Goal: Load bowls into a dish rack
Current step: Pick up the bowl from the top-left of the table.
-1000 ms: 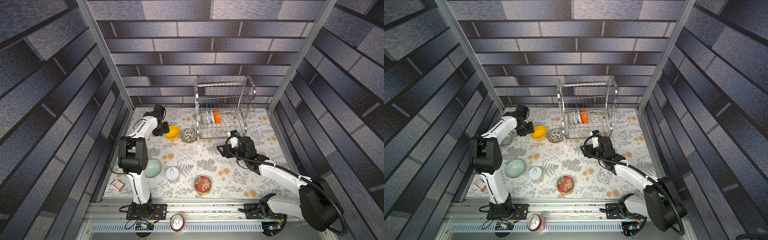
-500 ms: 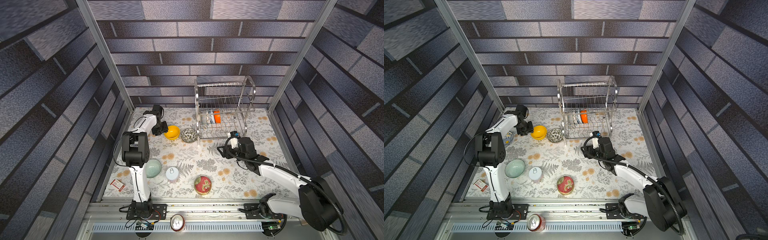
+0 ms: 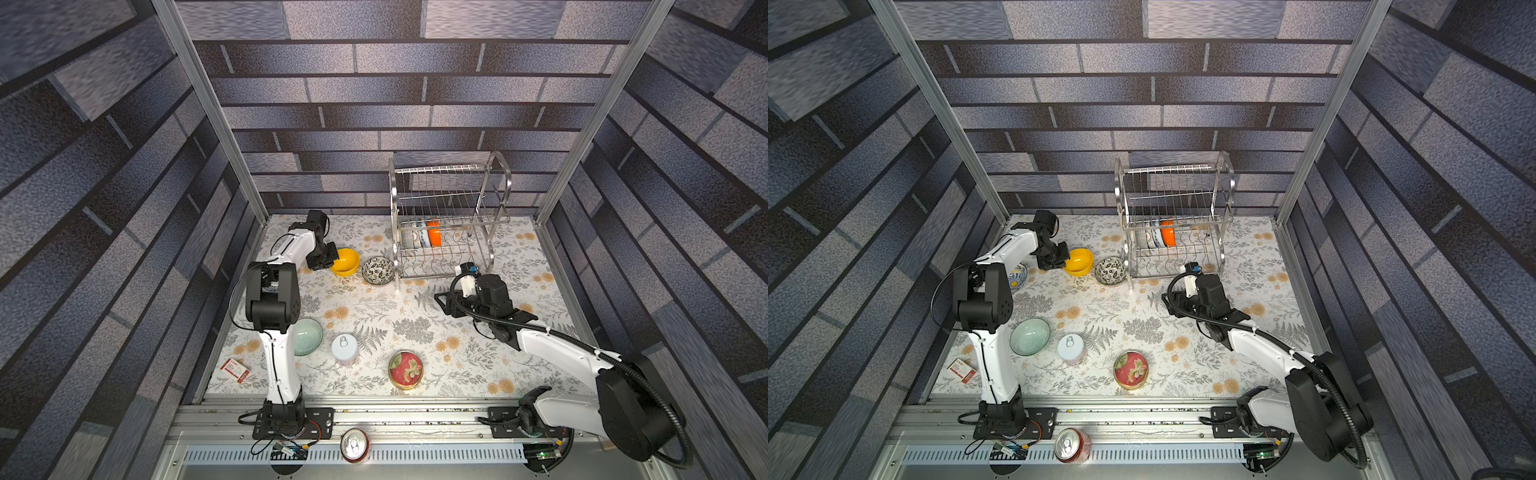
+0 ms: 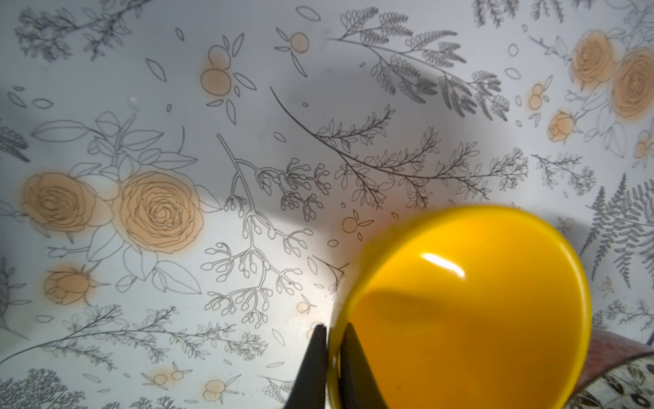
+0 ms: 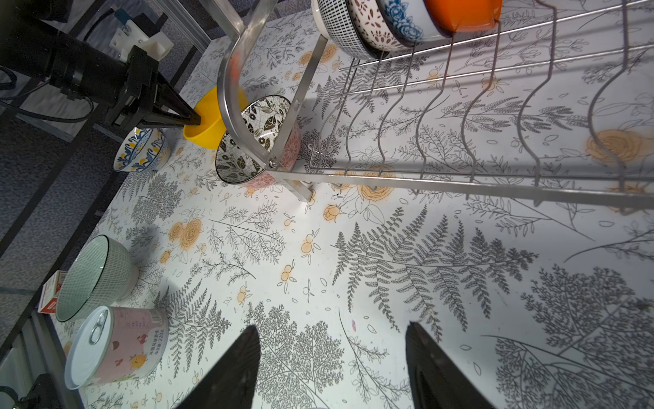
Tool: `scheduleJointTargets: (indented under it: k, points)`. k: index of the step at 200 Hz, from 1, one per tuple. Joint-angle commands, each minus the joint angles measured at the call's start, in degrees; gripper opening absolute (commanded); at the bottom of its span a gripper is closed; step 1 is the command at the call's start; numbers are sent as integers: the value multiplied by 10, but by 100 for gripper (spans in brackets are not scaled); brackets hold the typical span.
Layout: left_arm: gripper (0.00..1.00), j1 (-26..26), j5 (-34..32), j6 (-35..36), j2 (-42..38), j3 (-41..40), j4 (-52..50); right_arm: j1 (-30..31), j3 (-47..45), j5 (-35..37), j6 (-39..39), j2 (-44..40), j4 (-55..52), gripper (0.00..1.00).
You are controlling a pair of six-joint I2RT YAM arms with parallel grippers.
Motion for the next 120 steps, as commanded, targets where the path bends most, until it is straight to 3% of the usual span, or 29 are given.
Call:
scheduleJointTargets:
  k: [1, 52, 120]
  points:
    - [4, 1, 7, -3, -11, -1, 0, 3, -1, 5, 6, -2, 1, 66]
    - [2, 19, 6, 4, -80, -40, -6, 3, 4, 12, 15, 11, 10, 66]
    - [1, 24, 17, 12, -239, -207, -3, 3, 29, 53, 59, 56, 10, 65]
